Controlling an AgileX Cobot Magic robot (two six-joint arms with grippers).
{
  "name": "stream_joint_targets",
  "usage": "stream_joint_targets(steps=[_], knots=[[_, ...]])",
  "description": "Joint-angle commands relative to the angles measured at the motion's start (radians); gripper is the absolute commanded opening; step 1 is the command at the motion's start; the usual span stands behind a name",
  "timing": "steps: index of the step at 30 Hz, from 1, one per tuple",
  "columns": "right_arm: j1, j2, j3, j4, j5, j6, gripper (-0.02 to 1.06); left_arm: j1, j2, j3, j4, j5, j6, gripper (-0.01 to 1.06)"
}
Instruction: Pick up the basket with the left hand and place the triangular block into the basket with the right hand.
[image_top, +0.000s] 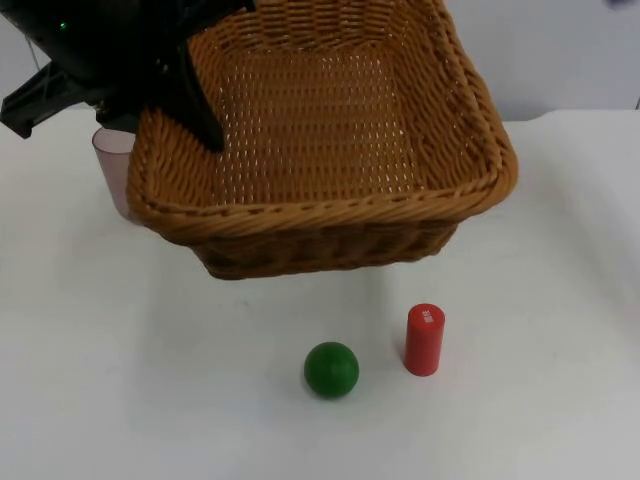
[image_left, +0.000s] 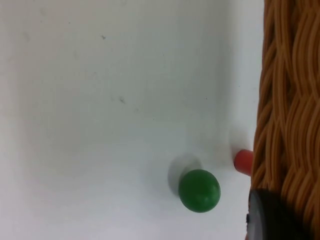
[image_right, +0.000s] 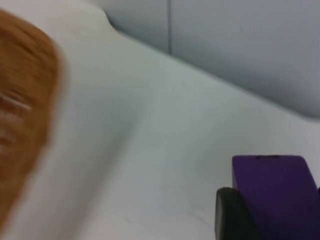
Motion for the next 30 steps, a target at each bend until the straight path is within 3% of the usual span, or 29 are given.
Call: stream_joint_targets(steps=[1, 7, 16, 22, 30], knots=[[0.047, -0.089, -0.002, -0.003, 0.020, 0.007, 0.00, -0.006, -0.020, 0.002, -0.015, -0.006, 0.011, 0.00], [0.146, -0.164, -0.002, -0.003, 0.013, 0.017, 0.00, -0.006, -0.020, 0.002, -0.015, -0.002, 0.018, 0.00], [0.367, -0.102, -0.002, -0.001, -0.111, 0.030, 0.00, -0.006, -0.020, 0.002, -0.015, 0.005, 0.018, 0.00], [0.418, 0.019, -0.002, 0.000, -0.163, 0.048, 0.00, -0.006, -0.020, 0.002, -0.015, 0.017, 0.018, 0.00], [0.418, 0.127, -0.002, 0.000, -0.171, 0.048, 0.00, -0.006, -0.020, 0.002, -0.015, 0.030, 0.018, 0.00]])
